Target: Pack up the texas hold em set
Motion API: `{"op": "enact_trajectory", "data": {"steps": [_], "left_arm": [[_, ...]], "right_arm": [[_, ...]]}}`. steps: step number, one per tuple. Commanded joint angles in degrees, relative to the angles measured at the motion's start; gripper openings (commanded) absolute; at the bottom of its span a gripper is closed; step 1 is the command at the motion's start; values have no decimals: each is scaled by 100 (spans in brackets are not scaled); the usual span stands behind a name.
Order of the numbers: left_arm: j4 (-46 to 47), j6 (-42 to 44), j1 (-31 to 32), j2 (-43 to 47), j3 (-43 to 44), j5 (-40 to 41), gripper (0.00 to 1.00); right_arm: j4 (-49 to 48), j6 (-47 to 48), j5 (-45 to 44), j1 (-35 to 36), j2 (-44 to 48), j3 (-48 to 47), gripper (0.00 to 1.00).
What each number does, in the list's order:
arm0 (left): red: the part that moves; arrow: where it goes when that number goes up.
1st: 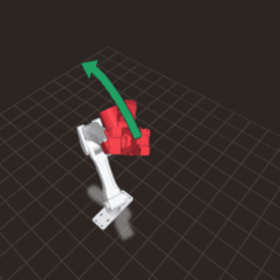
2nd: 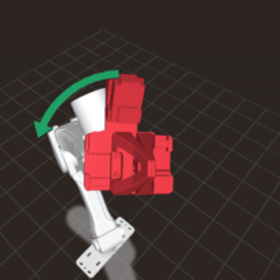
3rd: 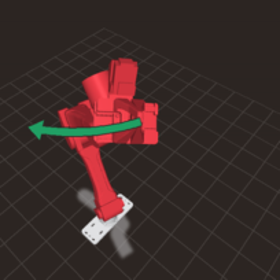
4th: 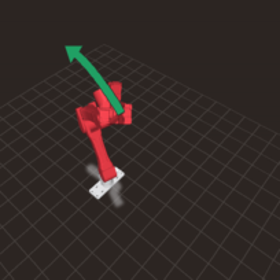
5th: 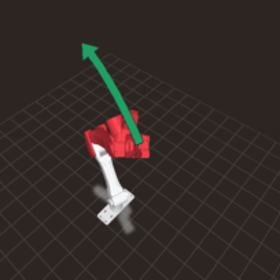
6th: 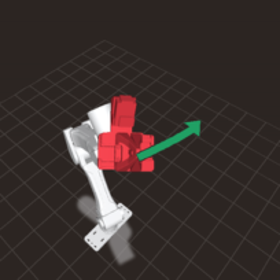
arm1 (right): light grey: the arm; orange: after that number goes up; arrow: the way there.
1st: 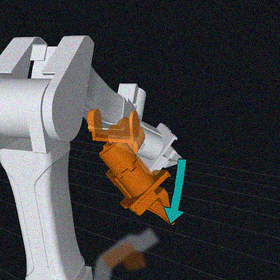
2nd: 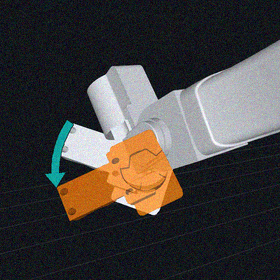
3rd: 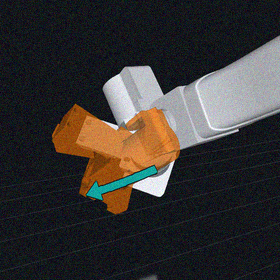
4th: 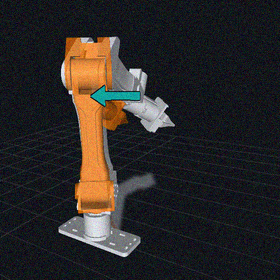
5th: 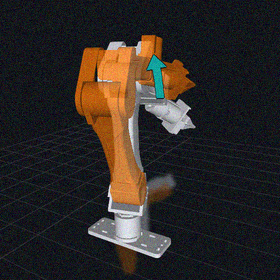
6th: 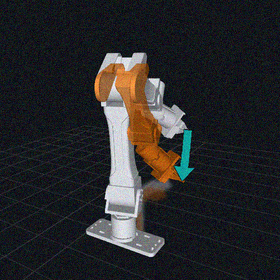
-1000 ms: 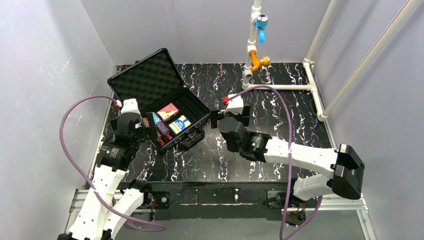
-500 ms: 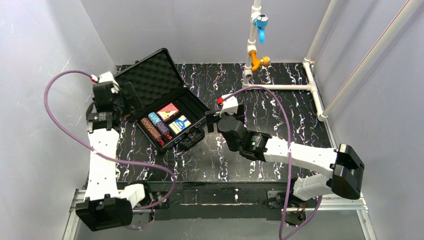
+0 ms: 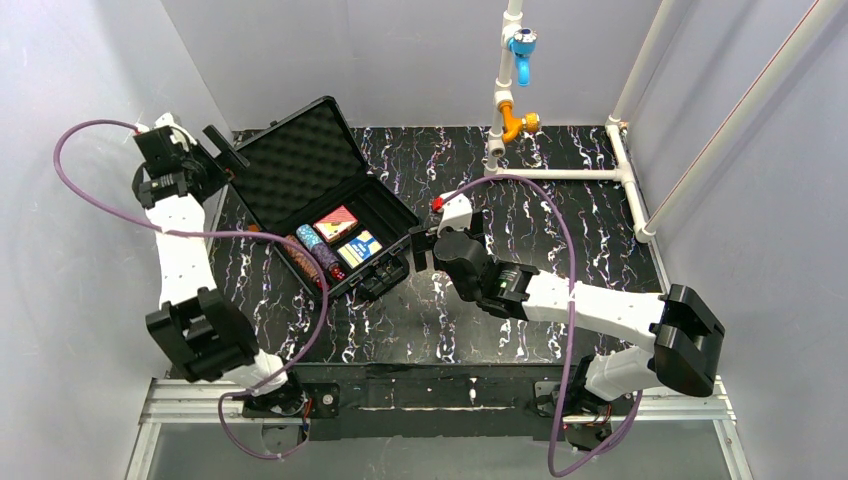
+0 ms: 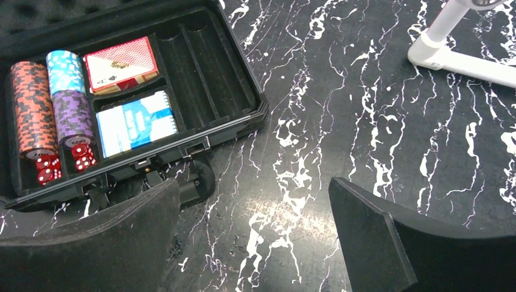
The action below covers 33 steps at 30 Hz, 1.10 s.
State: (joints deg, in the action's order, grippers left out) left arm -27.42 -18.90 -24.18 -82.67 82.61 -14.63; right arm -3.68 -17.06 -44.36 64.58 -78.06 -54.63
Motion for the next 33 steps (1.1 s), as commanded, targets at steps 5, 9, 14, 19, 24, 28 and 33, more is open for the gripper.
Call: {"op": "enact_trajectory", "data": {"steps": [5, 9, 14, 19, 24, 28, 33], "left_arm": [[254, -141, -422, -1082, 1144, -1138, 92], [201, -33, -490, -1546, 1530, -1105, 90], [125, 57, -515, -2069, 1890, -1048, 89], [151, -6, -517, -2403, 2005, -1352, 90], [312, -32, -517, -2364, 1709, -1659, 90], [509, -117, -521, -2301, 1468, -2005, 90], [732, -179, -522, -2095, 1213, -2262, 86]], "right_arm": [[-190, -167, 271, -40, 33, -1, 100], [-89, -234, 402, -67, -23, -60, 100], [-84, -254, 468, -68, -10, -24, 100], [-132, -232, 438, -74, 32, 39, 100], [-150, -223, 436, -70, 41, 58, 100], [-163, -211, 422, -77, 39, 79, 100], [-188, -210, 426, -77, 11, 97, 100]]}}
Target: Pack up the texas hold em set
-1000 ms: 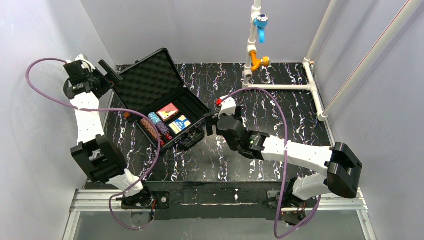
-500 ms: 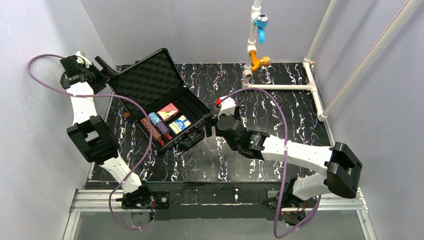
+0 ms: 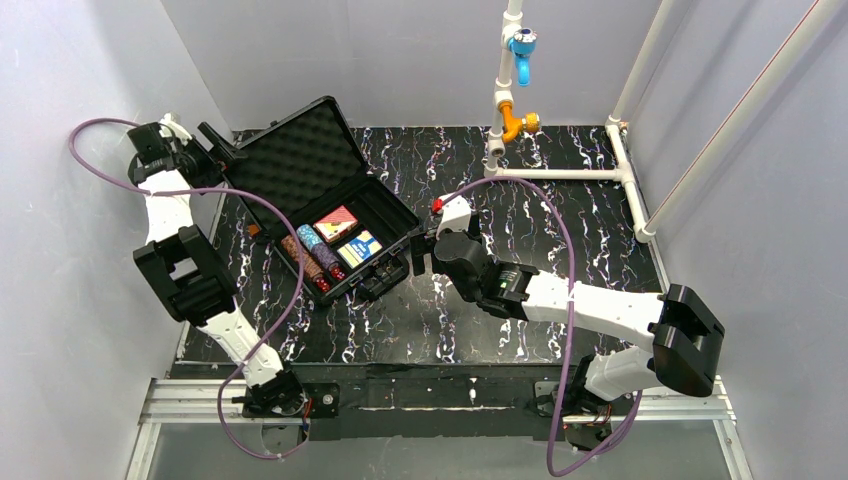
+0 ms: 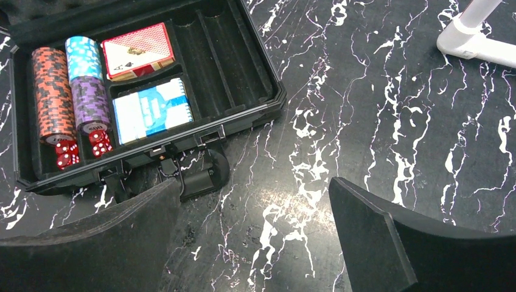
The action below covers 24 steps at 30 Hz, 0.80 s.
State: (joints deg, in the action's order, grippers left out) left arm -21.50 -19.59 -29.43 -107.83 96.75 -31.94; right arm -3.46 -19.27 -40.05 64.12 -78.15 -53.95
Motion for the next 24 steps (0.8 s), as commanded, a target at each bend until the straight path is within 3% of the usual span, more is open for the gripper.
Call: {"op": "enact_trajectory", "data": {"steps": [1, 12, 24], "left_arm": [[171, -125, 7, 478, -235, -535, 85], [383, -188, 138, 1035, -590, -662, 78], [658, -229, 264, 1910, -1527, -588, 76]], "right_arm": [[-208, 8, 1, -30, 10, 35, 100], [-250, 28, -15, -26, 17, 74, 100], [-346, 19, -9, -22, 71, 170, 100]]}}
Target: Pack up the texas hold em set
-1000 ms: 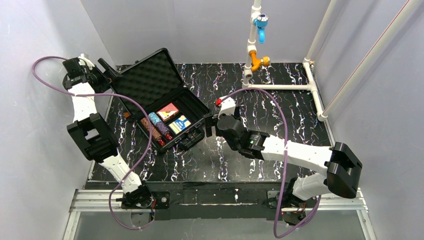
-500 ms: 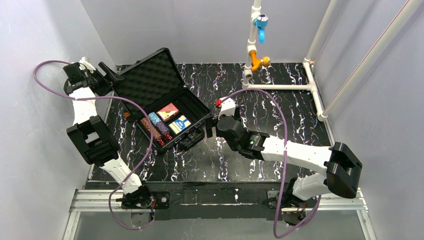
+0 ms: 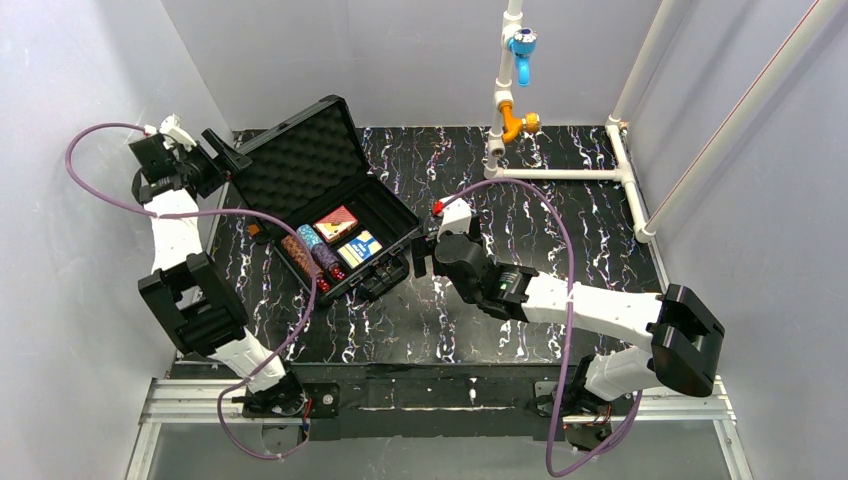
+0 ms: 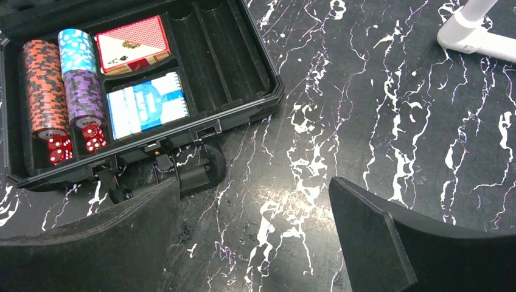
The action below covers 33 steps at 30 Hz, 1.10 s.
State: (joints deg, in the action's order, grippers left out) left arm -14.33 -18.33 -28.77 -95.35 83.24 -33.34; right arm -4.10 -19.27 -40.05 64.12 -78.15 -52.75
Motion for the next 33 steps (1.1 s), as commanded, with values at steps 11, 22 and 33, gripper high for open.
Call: {"op": "enact_trajectory", "data": {"steps": [11, 22, 33], "left_arm": [[-20, -269, 349, 1317, -746, -272, 76], [-23, -163, 536, 1703, -1252, 71, 73], [-9, -84, 806, 2275, -1782, 334, 72]], "right_arm": [[-345, 19, -12, -23, 74, 107, 100], [-416, 11, -65, -22, 72, 159, 100], [-469, 10, -75, -13, 63, 195, 100]]}}
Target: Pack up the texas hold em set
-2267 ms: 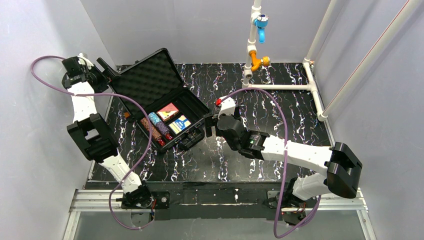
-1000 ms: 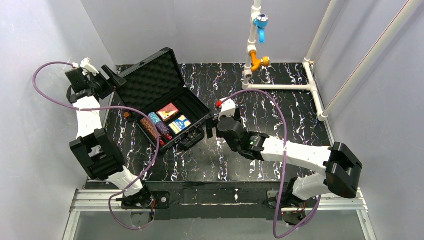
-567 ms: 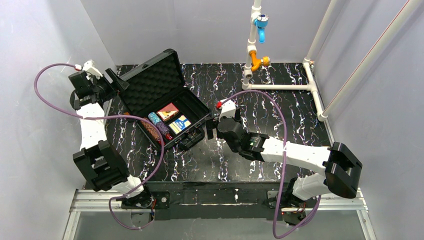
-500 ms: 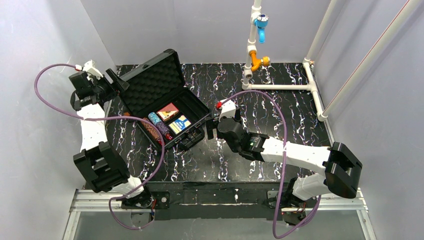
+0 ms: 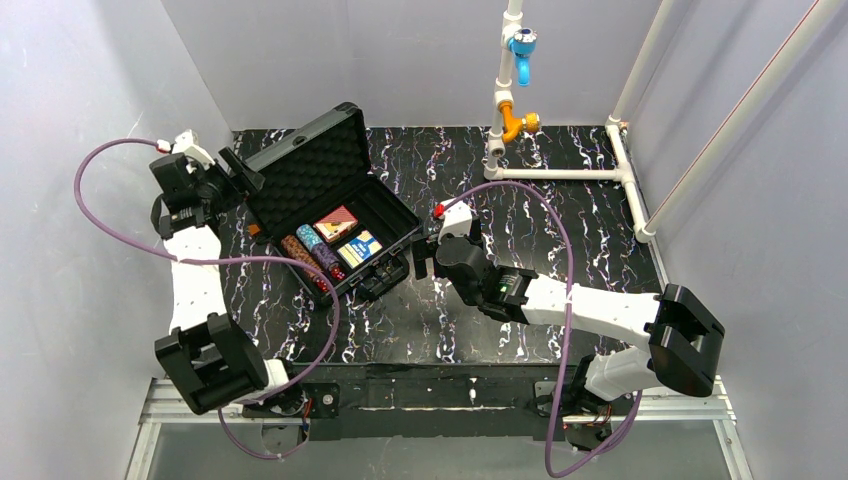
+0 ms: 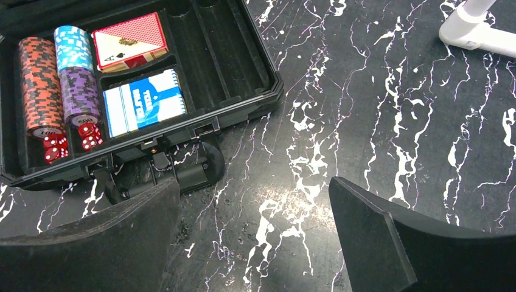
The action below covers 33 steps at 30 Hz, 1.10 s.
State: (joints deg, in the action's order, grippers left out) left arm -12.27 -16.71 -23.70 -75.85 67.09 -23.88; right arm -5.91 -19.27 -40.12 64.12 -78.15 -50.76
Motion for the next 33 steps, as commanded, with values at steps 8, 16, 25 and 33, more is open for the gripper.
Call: {"op": "enact_trajectory", "data": {"steps": [8, 16, 25, 33], "left_arm": [[-302, -244, 363, 835, -561, -600, 72], [-623, -223, 374, 1417, -1022, -494, 72], [-1264, -122, 380, 2113, -1420, -376, 72], [-2511, -143, 379, 2894, -1241, 128, 72]], "right_arm": [[-296, 11, -69, -13, 74, -4, 100], [-306, -15, -14, -13, 54, 6, 100], [-294, -16, -17, -13, 37, -4, 100], [-305, -24, -1, -13, 39, -2, 100]]}}
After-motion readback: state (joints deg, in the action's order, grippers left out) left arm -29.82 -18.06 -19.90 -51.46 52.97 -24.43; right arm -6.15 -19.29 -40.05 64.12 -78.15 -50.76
